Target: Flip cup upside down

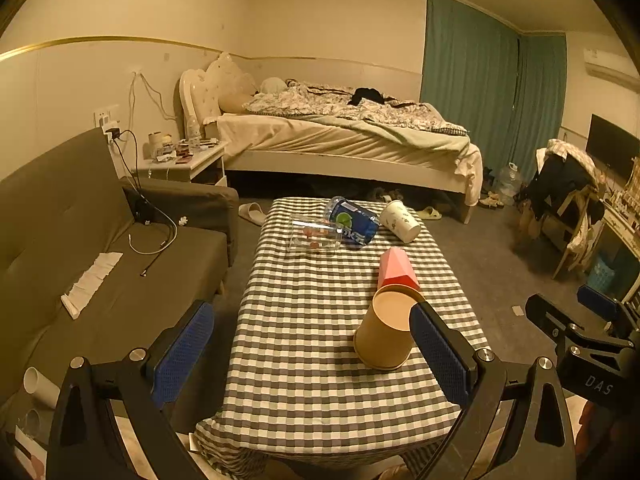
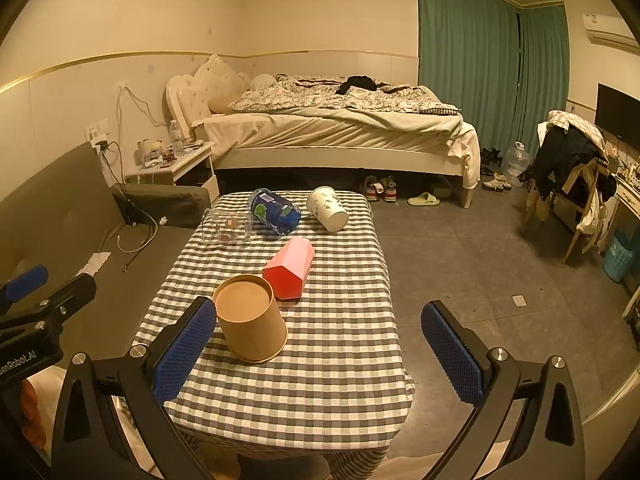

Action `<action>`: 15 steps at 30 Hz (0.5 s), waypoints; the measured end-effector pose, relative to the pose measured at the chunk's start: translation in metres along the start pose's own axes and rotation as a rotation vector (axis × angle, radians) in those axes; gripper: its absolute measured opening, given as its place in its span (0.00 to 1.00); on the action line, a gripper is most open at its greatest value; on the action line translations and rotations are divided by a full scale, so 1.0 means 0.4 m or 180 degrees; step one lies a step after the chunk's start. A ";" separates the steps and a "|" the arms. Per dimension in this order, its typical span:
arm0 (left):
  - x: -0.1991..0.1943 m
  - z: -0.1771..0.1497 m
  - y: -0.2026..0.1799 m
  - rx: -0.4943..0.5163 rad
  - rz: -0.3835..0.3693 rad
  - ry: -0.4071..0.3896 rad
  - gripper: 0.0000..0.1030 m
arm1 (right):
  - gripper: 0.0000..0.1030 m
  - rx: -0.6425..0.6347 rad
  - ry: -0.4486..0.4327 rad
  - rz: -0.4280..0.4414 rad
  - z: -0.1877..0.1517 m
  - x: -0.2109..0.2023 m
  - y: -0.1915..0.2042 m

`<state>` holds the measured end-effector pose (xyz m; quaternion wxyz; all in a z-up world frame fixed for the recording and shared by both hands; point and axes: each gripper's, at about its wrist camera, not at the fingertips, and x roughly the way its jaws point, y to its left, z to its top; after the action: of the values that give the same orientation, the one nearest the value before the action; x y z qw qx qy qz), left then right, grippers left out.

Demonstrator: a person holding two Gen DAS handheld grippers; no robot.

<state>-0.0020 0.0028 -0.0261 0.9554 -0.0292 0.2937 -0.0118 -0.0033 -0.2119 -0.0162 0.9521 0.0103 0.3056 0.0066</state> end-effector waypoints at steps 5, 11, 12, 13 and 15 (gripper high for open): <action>-0.001 -0.002 0.001 -0.0015 0.0007 0.0015 0.98 | 1.00 0.0008 0.0008 -0.0015 -0.001 0.001 -0.005; -0.001 0.000 0.005 -0.0019 0.0018 0.0041 0.98 | 1.00 0.0016 0.0031 -0.0030 0.001 0.005 -0.013; -0.001 0.000 0.007 -0.0027 0.0014 0.0044 0.98 | 1.00 0.0014 0.0036 -0.0033 -0.002 0.005 -0.012; -0.001 -0.001 0.008 -0.0038 0.0015 0.0051 0.98 | 1.00 0.0011 0.0040 -0.0036 -0.004 0.005 -0.011; 0.001 -0.001 0.012 -0.0049 0.0022 0.0057 0.98 | 1.00 0.0004 0.0053 -0.0036 -0.007 0.007 -0.009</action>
<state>-0.0017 0.0074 -0.0271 0.9525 -0.0354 0.3024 -0.0065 -0.0025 -0.2153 -0.0202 0.9495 0.0091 0.3136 0.0012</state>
